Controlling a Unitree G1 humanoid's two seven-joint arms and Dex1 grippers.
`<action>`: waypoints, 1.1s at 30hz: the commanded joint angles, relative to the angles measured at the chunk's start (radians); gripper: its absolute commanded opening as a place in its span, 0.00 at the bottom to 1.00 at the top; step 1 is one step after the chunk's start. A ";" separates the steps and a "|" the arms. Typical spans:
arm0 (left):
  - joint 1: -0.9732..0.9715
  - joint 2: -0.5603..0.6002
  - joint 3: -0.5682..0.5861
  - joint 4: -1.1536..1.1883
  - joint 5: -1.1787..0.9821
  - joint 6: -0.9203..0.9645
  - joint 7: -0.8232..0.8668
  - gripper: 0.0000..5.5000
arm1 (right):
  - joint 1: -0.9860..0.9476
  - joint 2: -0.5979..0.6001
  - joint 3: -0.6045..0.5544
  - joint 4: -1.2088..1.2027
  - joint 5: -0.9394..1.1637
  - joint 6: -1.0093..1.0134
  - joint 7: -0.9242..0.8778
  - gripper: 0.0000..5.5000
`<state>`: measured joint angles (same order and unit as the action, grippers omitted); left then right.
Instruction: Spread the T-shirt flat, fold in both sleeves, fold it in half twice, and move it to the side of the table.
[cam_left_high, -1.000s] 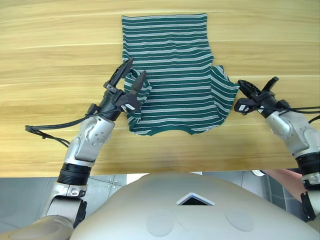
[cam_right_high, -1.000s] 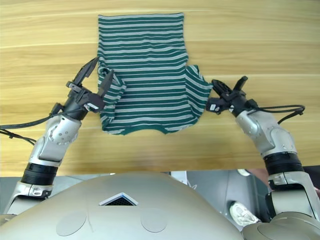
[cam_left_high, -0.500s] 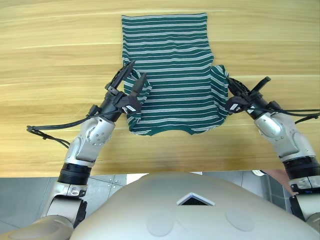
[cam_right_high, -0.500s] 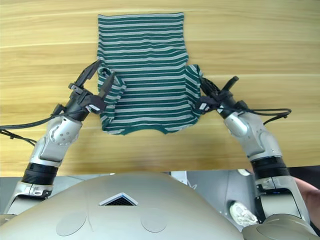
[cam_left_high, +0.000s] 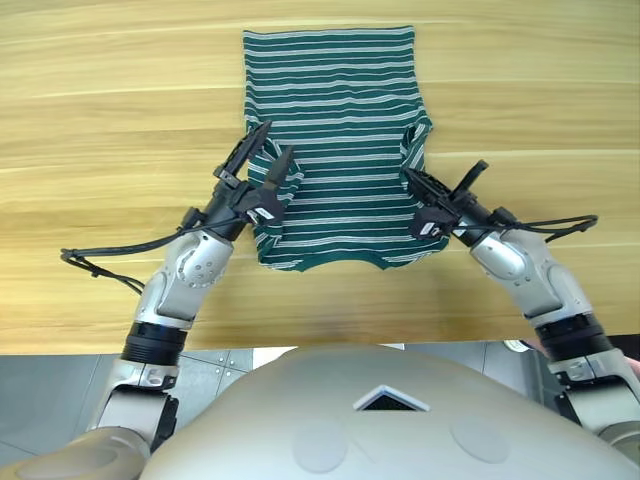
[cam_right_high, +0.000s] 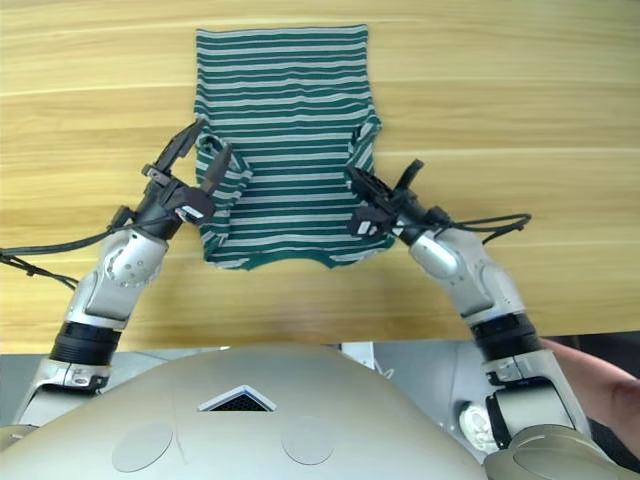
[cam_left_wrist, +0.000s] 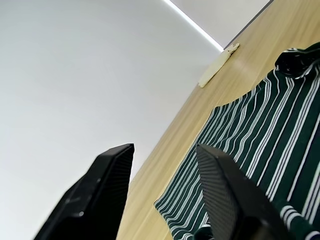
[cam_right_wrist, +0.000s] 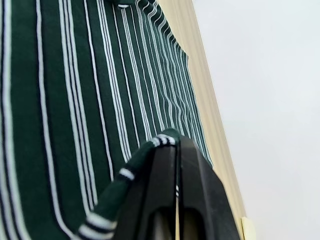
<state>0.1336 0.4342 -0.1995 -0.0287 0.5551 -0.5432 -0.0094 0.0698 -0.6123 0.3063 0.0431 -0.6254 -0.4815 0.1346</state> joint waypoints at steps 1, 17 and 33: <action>-0.012 -0.003 -0.012 0.024 0.014 -0.005 0.005 0.42 | -0.023 -0.004 0.029 0.030 -0.037 -0.008 0.018 0.00; 0.106 0.179 -0.038 0.044 0.038 -0.033 -0.143 0.42 | 0.001 -0.082 -0.109 -0.011 0.041 -0.040 -0.003 0.25; 0.371 0.399 -0.027 -0.044 0.007 -0.032 -0.302 0.42 | 0.042 -0.138 -0.171 -0.034 0.065 -0.061 0.045 0.25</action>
<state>0.4265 0.7843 -0.2347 -0.0893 0.5289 -0.6187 -0.2679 0.1110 -0.7342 0.1478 0.0082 -0.5564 -0.5439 0.1713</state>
